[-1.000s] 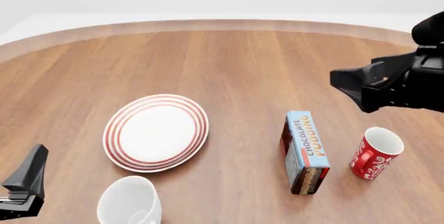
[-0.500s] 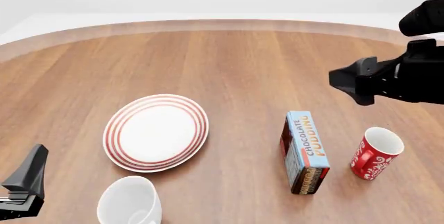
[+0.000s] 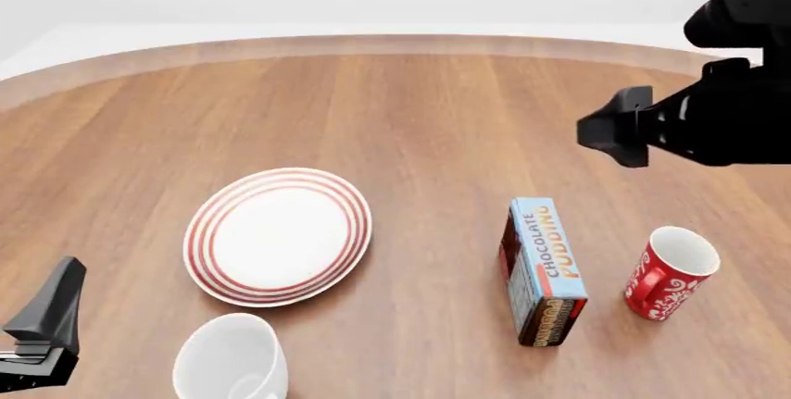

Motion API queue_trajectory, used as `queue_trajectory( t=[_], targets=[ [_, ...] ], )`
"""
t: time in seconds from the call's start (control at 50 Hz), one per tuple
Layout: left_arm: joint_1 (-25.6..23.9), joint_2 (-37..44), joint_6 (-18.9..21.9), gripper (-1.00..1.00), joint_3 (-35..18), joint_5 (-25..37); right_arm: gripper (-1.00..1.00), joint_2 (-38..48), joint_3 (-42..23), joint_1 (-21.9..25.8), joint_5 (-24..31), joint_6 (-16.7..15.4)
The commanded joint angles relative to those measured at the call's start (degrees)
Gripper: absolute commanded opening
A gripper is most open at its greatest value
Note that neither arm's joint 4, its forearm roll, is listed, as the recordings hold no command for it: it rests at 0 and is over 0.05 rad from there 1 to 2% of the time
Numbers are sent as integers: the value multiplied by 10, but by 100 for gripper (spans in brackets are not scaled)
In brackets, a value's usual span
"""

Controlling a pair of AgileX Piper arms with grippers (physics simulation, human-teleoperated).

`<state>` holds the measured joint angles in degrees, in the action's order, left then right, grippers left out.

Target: Pick up the white mug and put it on the plate, and put the chocolate pudding to the right of the plate.

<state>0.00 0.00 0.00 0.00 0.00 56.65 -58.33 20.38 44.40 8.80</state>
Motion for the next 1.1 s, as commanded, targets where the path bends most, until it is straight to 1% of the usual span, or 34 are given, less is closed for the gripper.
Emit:
queue_trajectory(
  t=[0.02,0.08,0.1,0.12,0.18,0.2,0.24,0.26,0.48,0.56,1.1],
  targets=[
    [0,0,0,100,0,0,100,27,-12,-3,7,17],
    [0,0,0,100,0,0,100,27,-13,-3,7,17],
    [0,0,0,100,0,0,100,37,-15,-2,6,25],
    [0,0,0,100,0,0,100,37,-15,-2,6,25],
    [0,0,0,100,0,0,100,42,-14,-15,10,13],
    [0,0,0,100,0,0,100,44,-15,-15,10,21],
    [0,0,0,100,0,0,100,45,-15,-17,11,16],
    [0,0,0,100,0,0,100,89,3,-31,-21,14],
    [0,0,0,100,0,0,100,101,10,-33,-33,18],
    [0,0,0,100,0,0,100,102,13,-39,-34,12],
    [0,0,0,100,0,0,100,141,31,-33,-56,24]
  ],
)
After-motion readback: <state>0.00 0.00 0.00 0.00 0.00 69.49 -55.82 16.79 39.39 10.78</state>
